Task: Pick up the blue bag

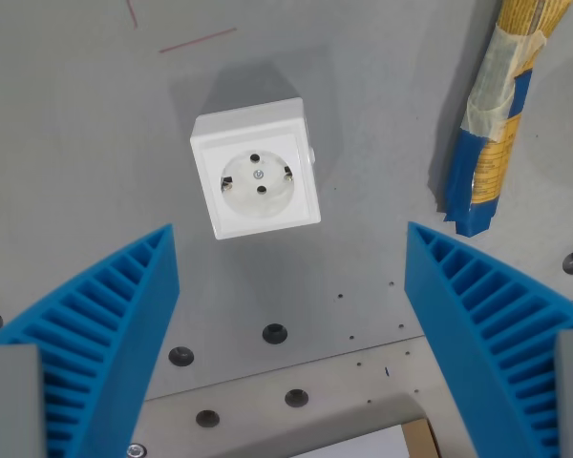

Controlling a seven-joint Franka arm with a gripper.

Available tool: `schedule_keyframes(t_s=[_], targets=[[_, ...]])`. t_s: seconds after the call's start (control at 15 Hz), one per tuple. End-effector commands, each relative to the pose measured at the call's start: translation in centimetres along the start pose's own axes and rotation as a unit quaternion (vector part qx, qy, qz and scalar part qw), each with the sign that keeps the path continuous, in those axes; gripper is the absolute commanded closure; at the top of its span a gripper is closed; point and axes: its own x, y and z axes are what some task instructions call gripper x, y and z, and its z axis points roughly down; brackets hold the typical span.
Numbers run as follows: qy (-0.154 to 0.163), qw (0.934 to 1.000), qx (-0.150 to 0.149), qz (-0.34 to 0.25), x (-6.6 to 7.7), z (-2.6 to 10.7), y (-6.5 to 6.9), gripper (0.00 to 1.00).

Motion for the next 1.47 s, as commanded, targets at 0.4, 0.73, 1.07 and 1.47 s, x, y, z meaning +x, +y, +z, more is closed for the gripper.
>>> schedule_keyframes(t_s=[0.4,0.73,1.07,1.47], targets=[[0.005,1.0,0.002,0.007,0.1,0.3,0.5,0.0],[0.033,0.9992,0.009,0.019,0.6,2.6,2.9,0.0],[0.063,0.997,0.015,0.042,0.1,5.0,5.3,0.0],[0.071,0.9951,0.022,0.065,1.7,7.2,8.4,0.0]])
